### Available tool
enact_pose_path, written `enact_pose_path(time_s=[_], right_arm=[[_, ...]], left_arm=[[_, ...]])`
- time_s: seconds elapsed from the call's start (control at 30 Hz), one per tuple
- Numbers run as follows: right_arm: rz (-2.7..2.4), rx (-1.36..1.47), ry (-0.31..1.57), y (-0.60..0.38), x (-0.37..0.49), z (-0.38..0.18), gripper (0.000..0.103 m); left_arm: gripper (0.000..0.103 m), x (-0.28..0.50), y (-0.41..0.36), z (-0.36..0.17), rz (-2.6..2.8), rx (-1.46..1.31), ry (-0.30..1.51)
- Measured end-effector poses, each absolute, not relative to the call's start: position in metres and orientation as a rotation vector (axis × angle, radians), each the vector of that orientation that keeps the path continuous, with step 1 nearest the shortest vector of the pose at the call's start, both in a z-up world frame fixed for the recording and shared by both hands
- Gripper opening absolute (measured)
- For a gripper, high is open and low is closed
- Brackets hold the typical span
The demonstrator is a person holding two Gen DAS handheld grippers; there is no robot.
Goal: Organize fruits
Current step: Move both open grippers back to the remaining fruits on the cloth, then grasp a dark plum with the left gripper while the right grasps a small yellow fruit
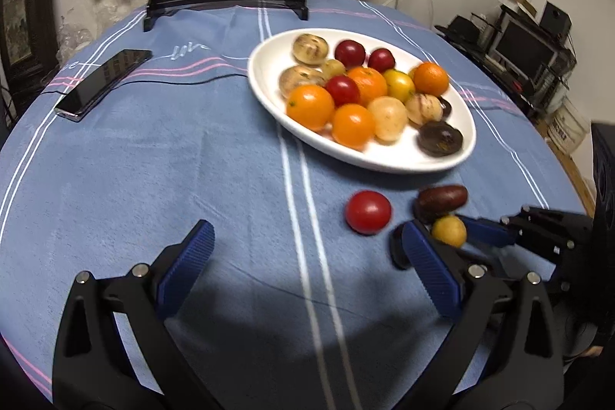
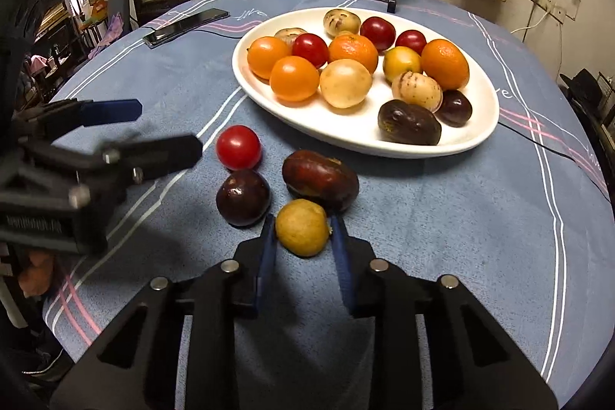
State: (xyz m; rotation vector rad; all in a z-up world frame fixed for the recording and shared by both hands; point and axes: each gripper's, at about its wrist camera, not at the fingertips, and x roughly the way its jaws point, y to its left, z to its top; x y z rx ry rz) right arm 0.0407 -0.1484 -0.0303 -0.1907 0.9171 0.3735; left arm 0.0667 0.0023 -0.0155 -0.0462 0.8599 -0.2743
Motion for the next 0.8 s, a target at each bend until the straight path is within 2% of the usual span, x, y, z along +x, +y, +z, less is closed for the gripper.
enact_pose_path(time_s=[0.43,0.53,0.57,0.6,0.63,0.67,0.8], right_arm=[[0.313,-0.106,0.916,-0.199,0.027,-0.026,0.029],[0.314,-0.099,0.917,-0.203,0.025,-0.028,0.029],[0.316,-0.095,0.917,-0.204,0.024,-0.028,0.029],[0.318,-0.091,0.916,-0.205,0.024,-0.028,0.029],[0.32,-0.088,0.916,-0.205,0.024,-0.028,0.029],[0.323,-0.085,0.916,-0.206,0.024,-0.029,0.029],[0.334,-0.077,0.915,-0.207,0.024,-0.028,0.029]], left_arm=[[0.099,0.054,-0.031,-0.022,-0.347,0.022,0.885],[0.085,0.057,-0.04,-0.026,-0.356,0.034,0.912],[0.069,0.058,-0.041,-0.028,-0.362,0.032,0.923],[0.059,0.06,-0.045,-0.031,-0.368,0.032,0.949],[0.058,0.059,-0.047,-0.03,-0.36,0.043,0.933],[0.052,0.059,-0.049,-0.031,-0.368,0.043,0.936],[0.046,0.06,-0.058,-0.031,-0.368,0.059,0.935]])
